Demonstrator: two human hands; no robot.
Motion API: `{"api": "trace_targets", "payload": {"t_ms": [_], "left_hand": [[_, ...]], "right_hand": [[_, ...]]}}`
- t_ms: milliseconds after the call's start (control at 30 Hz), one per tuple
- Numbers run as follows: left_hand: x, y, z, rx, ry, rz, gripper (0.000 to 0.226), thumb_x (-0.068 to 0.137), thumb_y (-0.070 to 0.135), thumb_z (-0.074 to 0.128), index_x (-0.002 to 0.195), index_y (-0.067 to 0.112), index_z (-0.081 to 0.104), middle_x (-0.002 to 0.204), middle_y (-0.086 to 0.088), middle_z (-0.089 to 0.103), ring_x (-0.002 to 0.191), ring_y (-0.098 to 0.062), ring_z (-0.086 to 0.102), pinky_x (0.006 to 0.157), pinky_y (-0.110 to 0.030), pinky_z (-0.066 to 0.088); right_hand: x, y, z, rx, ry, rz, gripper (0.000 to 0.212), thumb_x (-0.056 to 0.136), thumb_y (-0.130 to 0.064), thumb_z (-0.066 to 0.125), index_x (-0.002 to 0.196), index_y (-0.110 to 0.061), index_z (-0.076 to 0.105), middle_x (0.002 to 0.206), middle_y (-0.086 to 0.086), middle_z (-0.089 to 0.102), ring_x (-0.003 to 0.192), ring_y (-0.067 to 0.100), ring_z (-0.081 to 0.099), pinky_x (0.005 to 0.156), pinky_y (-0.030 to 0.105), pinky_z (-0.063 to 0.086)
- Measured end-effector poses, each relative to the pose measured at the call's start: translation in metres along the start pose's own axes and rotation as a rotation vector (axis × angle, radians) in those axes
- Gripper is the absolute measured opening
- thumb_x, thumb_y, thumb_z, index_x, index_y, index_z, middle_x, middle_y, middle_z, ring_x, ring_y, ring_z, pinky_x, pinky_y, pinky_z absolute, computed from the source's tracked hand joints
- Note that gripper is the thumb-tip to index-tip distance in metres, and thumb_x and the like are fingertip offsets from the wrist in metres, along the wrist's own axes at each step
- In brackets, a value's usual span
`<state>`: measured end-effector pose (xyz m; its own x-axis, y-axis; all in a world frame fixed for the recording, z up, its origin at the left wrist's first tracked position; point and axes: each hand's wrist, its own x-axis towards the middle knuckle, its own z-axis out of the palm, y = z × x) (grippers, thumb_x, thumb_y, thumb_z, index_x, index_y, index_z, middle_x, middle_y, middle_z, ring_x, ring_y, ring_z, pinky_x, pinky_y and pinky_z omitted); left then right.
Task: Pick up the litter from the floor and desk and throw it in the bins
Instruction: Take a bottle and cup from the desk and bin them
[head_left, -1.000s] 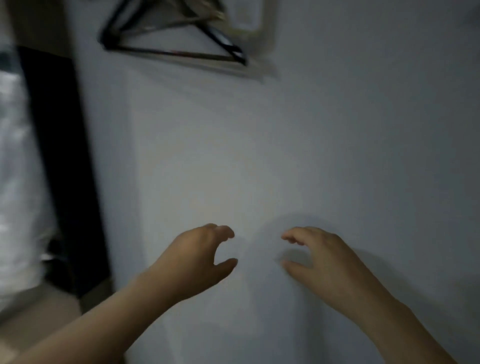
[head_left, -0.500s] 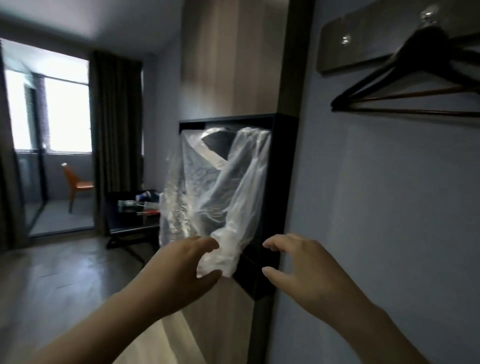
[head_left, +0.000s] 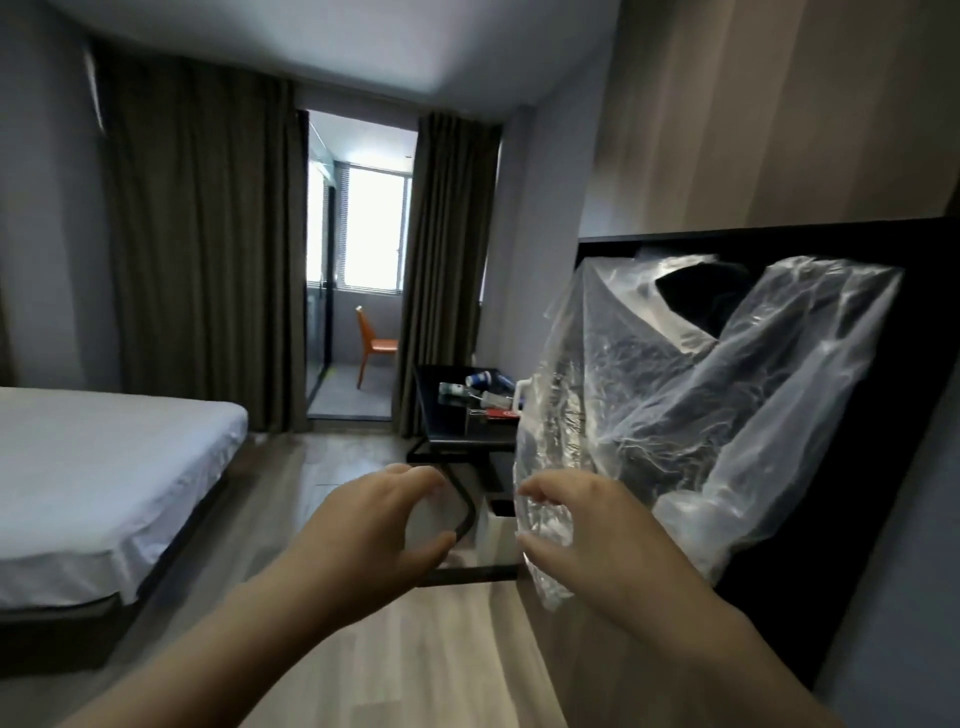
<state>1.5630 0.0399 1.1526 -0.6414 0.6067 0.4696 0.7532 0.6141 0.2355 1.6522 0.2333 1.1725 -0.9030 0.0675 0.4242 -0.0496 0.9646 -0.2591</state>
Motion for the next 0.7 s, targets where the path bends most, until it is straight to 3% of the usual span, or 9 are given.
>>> {"api": "trace_targets", "payload": {"t_ms": [233,433,700], "left_hand": [[0.059,-0.062,0.022,0.071,0.019,-0.055,0.048,0.086,0.054,0.055,0.130,0.035,0.049,0.126,0.017,0.055,0.112,0.000,0.053,0.091,-0.016,0.044],[0.142,-0.097,0.055,0.088,0.027,-0.060,0.047,0.086,0.055,0.054,0.128,0.036,0.049,0.123,0.017,0.056,0.109,0.000,0.053,0.090,-0.020,0.047],[0.236,-0.159,0.108,0.054,-0.002,-0.101,0.046,0.087,0.055,0.053,0.129,0.037,0.046,0.126,0.020,0.053,0.112,0.002,0.051,0.091,-0.014,0.042]], "right_hand": [[0.085,0.027,0.052,0.047,-0.014,-0.065,0.041,0.084,-0.039,0.062,0.124,-0.032,0.056,0.115,-0.017,0.058,0.106,0.001,0.053,0.092,0.022,0.046],[0.165,0.084,0.074,0.043,0.001,-0.053,0.032,0.084,-0.037,0.063,0.115,-0.030,0.059,0.109,-0.013,0.061,0.103,0.003,0.054,0.090,0.024,0.047],[0.263,0.138,0.123,0.033,-0.090,-0.039,0.041,0.086,-0.044,0.061,0.125,-0.034,0.054,0.116,-0.019,0.057,0.109,-0.002,0.052,0.094,0.022,0.045]]}}
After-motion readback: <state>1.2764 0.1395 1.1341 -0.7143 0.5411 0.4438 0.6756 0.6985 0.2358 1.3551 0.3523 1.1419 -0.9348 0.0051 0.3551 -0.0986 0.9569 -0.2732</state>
